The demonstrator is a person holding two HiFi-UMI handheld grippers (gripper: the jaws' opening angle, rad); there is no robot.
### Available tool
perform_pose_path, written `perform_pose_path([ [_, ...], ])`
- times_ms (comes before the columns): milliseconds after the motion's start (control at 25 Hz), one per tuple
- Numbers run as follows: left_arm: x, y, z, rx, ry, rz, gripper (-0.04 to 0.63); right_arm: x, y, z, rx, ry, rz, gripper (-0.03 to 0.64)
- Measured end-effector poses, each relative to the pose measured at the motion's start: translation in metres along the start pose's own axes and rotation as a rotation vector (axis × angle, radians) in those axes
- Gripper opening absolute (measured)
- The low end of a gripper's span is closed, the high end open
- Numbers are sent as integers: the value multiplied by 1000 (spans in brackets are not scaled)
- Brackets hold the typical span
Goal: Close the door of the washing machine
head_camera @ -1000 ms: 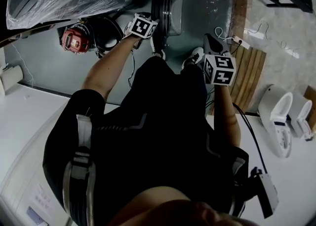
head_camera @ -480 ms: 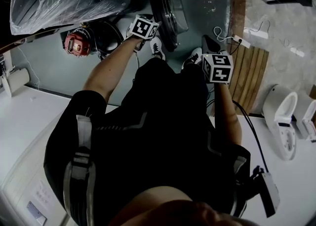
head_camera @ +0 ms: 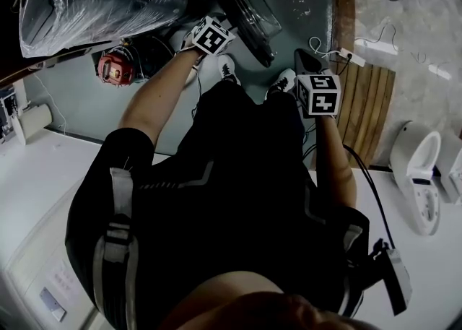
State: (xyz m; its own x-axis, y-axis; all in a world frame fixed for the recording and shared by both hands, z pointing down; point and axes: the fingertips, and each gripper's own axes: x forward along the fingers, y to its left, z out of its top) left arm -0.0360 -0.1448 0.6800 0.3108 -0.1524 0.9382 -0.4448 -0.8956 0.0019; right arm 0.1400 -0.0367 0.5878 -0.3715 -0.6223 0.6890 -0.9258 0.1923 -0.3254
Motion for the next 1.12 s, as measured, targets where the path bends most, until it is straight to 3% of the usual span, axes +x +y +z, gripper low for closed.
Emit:
perform_pose_path([
  [120, -4, -10, 13, 221, 39, 28, 175, -4, -6, 1, -2, -11, 13, 8],
  [200, -6, -11, 22, 373, 68, 50, 175, -1, -9, 4, -9, -21, 23, 57],
  [280, -2, -9, 26, 495, 105, 61, 175, 5, -11, 4, -7, -26, 23, 61],
  [560, 23, -4, 49, 800, 146, 59, 175, 55, -19, -11, -43, 42, 5, 103],
  [800, 44, -1, 65, 957, 124, 21, 175, 107, -25, -31, -76, 126, -22, 137],
  [1120, 56, 16, 79, 973, 129, -65, 170, 152, -46, -38, -88, 195, -69, 140],
])
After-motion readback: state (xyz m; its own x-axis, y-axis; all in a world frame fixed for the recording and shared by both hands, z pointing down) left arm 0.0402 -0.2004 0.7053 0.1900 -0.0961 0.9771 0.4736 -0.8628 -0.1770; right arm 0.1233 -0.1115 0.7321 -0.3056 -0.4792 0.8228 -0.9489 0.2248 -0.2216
